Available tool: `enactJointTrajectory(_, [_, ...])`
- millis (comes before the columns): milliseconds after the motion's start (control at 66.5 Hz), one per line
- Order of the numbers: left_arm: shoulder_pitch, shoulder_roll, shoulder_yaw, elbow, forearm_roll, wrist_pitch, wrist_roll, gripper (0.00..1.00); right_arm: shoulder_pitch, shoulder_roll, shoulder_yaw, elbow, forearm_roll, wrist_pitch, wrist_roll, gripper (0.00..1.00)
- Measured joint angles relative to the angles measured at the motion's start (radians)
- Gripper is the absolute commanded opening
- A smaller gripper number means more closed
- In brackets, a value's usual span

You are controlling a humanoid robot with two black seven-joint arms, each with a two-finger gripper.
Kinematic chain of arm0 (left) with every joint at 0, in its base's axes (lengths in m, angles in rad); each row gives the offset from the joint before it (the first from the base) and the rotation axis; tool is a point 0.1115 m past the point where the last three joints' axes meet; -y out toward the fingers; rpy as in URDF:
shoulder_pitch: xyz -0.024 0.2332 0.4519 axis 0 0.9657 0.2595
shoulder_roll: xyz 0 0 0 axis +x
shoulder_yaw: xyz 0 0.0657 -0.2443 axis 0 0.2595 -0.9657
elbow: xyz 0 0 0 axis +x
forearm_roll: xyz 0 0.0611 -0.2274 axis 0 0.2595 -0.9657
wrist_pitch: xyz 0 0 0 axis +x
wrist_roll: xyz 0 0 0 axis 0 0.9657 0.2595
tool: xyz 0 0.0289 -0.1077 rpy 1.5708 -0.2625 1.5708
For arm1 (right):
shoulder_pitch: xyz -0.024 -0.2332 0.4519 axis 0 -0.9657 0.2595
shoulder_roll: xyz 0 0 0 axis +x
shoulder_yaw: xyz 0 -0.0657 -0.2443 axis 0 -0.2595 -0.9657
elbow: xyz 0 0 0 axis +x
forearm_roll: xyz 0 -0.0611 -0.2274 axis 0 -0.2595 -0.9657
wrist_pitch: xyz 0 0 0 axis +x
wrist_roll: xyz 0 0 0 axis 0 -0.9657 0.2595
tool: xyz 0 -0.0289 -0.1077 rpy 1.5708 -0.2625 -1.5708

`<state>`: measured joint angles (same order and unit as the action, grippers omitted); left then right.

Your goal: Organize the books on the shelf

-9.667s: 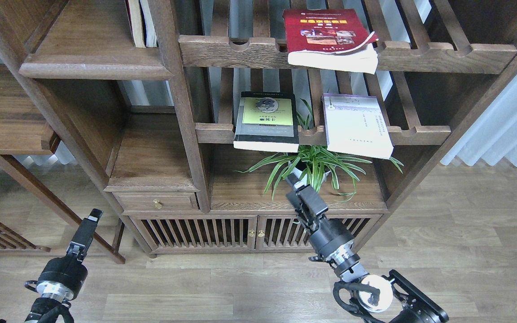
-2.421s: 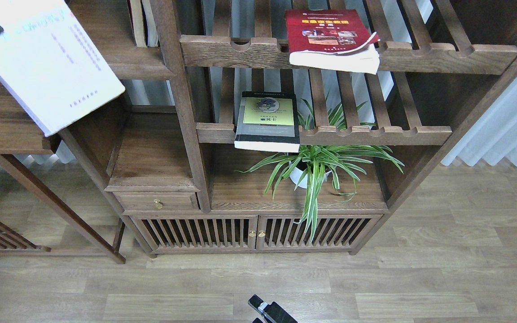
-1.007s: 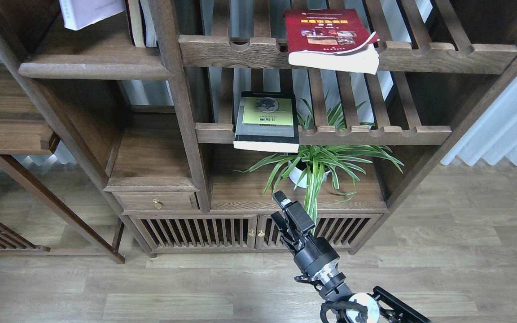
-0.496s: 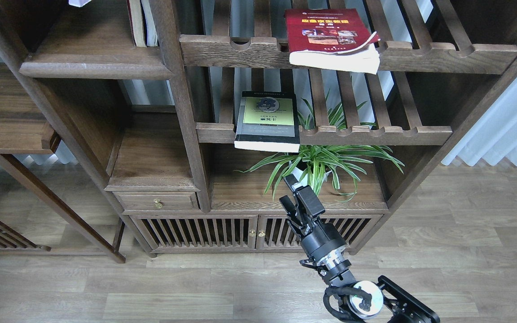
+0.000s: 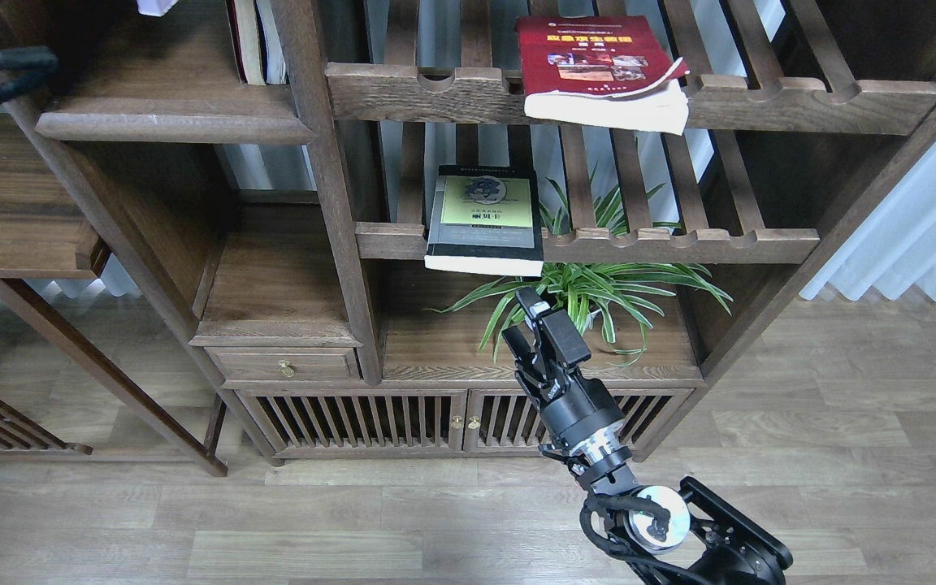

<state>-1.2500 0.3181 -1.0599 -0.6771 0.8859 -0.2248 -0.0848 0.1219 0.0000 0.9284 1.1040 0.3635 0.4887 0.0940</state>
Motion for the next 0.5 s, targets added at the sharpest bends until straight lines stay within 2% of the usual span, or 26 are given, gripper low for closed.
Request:
enactJointTrajectory(45, [-0.006, -0.007, 0.006, 0.005, 0.000, 0.006, 0.000, 0.08, -0.001, 0.000, 0.001, 0.001, 0.001, 0.000, 0.000, 1.00])
enactJointTrajectory(75, [-0.014, -0.014, 0.022, 0.017, 0.000, 0.012, 0.000, 0.15, -0.005, 0.000, 0.003, 0.002, 0.004, 0.000, 0.000, 1.00])
enactJointTrajectory(120, [-0.017, -0.016, 0.030, 0.021, 0.001, 0.012, 0.002, 0.20, -0.006, 0.000, 0.004, 0.003, 0.005, 0.000, -0.001, 1.00])
enactJointTrajectory(180, [-0.021, -0.017, 0.044, 0.024, 0.001, 0.015, 0.005, 0.35, -0.008, 0.000, 0.012, 0.003, 0.008, 0.000, -0.001, 1.00])
enactJointTrajectory(195, [-0.022, -0.017, 0.046, 0.025, 0.001, 0.015, 0.006, 0.47, -0.008, 0.000, 0.015, 0.003, 0.009, 0.000, 0.000, 1.00])
enactJointTrajectory(241, [-0.022, -0.017, 0.054, 0.025, 0.000, 0.022, 0.009, 0.68, -0.009, 0.000, 0.022, 0.003, 0.011, 0.000, 0.000, 1.00])
enactJointTrajectory(256, [-0.022, -0.017, 0.056, 0.025, 0.000, 0.026, 0.010, 0.81, -0.009, 0.000, 0.025, 0.003, 0.011, 0.000, 0.000, 1.00])
enactJointTrajectory(286, [-0.022, -0.017, 0.058, 0.024, -0.001, 0.033, 0.011, 0.90, -0.010, 0.000, 0.029, 0.003, 0.012, 0.000, 0.000, 1.00])
enactJointTrajectory(496, [-0.022, -0.015, 0.063, 0.009, -0.006, 0.064, 0.014, 0.94, -0.002, 0.000, 0.033, 0.003, 0.012, 0.000, -0.001, 1.00])
